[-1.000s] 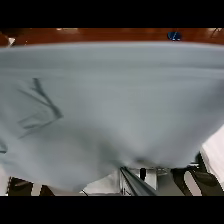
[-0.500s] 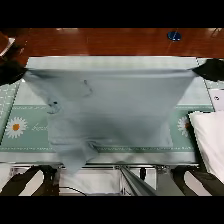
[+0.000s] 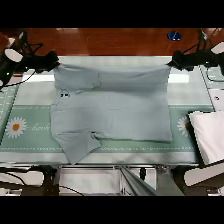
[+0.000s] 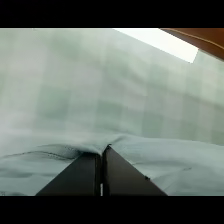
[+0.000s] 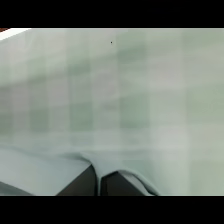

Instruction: Fold the shirts.

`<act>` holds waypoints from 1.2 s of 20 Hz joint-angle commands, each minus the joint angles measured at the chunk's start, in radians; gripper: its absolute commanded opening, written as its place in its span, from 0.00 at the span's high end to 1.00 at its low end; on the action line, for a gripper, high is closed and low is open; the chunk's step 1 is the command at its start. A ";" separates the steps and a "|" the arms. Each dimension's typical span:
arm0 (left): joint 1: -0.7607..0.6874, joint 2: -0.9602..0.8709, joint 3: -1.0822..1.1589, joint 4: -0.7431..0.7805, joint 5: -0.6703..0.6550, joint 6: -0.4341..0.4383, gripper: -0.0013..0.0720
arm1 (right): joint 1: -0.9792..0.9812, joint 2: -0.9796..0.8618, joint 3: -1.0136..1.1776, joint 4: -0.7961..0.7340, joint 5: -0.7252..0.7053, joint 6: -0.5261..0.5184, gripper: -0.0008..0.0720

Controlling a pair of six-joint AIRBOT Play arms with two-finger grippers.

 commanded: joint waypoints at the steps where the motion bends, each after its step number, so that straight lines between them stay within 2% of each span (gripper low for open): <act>1: -0.002 -0.085 0.051 -0.022 -0.114 0.004 0.96 | 0.000 -0.099 0.077 0.012 0.055 0.011 0.96; 4: 0.037 -0.067 0.084 -0.023 -0.229 0.005 0.96 | -0.027 -0.095 0.142 0.040 0.185 -0.045 0.96; 6: 0.063 -0.058 0.124 -0.021 -0.384 0.103 0.96 | -0.057 -0.074 0.175 0.050 0.298 -0.048 0.96; 7: 0.073 -0.055 0.126 -0.014 -0.454 0.138 0.96 | -0.070 -0.060 0.176 0.033 0.364 -0.062 0.96; 10: 0.082 -0.062 0.109 0.112 -0.629 0.140 0.96 | -0.083 -0.047 0.158 -0.095 0.588 -0.093 0.96; 14: 0.080 -0.062 -0.003 0.154 -0.665 0.140 0.96 | -0.079 -0.041 -0.019 -0.120 0.579 -0.082 0.96; 17: 0.075 -0.062 -0.063 0.151 -0.637 0.140 0.96 | -0.065 -0.041 -0.143 -0.119 0.493 -0.083 0.96; 18: 0.073 -0.062 -0.065 0.148 -0.632 0.131 0.83 | -0.056 -0.042 -0.163 -0.119 0.452 -0.072 0.91; 19: 0.073 -0.060 -0.063 0.148 -0.640 0.113 0.46 | -0.048 -0.041 -0.166 -0.119 0.432 -0.036 0.62; 20: 0.075 -0.056 -0.056 0.150 -0.665 0.108 0.29 | -0.043 -0.034 -0.166 -0.110 0.435 -0.032 0.43; 22: 0.086 -0.030 -0.043 0.162 -0.722 0.106 0.29 | -0.053 0.011 -0.166 -0.134 0.459 -0.031 0.43; 24: 0.113 0.036 -0.052 0.220 -0.748 0.109 0.29 | -0.084 0.099 -0.171 -0.220 0.477 -0.029 0.43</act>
